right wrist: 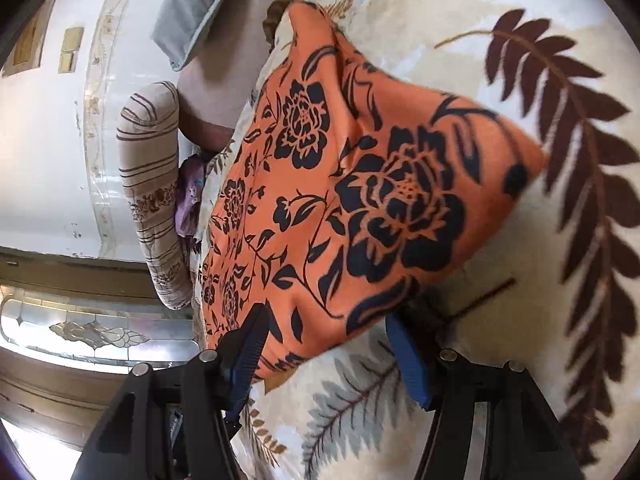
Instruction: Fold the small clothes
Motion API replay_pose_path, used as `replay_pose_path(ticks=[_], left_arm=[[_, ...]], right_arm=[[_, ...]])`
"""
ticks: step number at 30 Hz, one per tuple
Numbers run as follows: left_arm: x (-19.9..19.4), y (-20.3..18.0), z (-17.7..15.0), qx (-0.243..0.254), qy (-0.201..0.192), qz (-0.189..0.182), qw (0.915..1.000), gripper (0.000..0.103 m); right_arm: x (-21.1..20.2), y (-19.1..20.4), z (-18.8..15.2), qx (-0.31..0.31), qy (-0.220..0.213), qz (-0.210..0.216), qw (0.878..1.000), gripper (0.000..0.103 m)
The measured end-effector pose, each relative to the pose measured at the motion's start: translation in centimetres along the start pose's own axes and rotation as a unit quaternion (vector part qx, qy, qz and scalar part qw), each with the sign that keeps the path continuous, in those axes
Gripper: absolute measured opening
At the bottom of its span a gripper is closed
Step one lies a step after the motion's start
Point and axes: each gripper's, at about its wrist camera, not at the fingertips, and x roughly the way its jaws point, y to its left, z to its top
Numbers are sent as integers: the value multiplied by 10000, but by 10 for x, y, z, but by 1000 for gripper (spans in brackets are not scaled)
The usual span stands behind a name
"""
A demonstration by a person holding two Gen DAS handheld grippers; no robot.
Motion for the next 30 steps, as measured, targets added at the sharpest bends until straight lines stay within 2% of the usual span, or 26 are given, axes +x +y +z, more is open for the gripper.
replay_pose_path(ticks=[8, 13, 17, 18, 19, 20, 21, 22, 25, 30], left_arm=[[7, 10, 19, -456, -486, -170, 9976, 78], [11, 10, 26, -283, -711, 236, 9968, 51], [16, 7, 29, -95, -823, 407, 9957, 39], [17, 5, 29, -19, -843, 460, 9954, 35], [18, 3, 29, 56, -874, 492, 9949, 29], [17, 1, 28, 121, -906, 499, 9946, 27], [16, -1, 27, 191, -939, 508, 9941, 24], [13, -5, 26, 294, -991, 536, 9932, 23], [5, -12, 23, 543, -1082, 612, 9908, 21], [-12, -18, 12, 643, -1064, 514, 9909, 20]], right_arm=[[18, 2, 23, 59, -245, 214, 9995, 64], [28, 6, 41, -71, -476, 309, 9984, 64], [32, 10, 50, -182, -578, 287, 9978, 63], [33, 13, 51, -246, -601, 206, 9977, 56], [35, 15, 52, -367, -648, -1, 9972, 36], [37, 16, 53, -429, -662, -194, 9967, 27], [37, 15, 53, -425, -682, -256, 9964, 23], [35, 15, 53, -399, -752, -239, 9961, 22], [23, 34, 45, -886, -1067, -370, 9897, 18], [-4, 51, 25, -1302, -1432, -448, 9801, 17]])
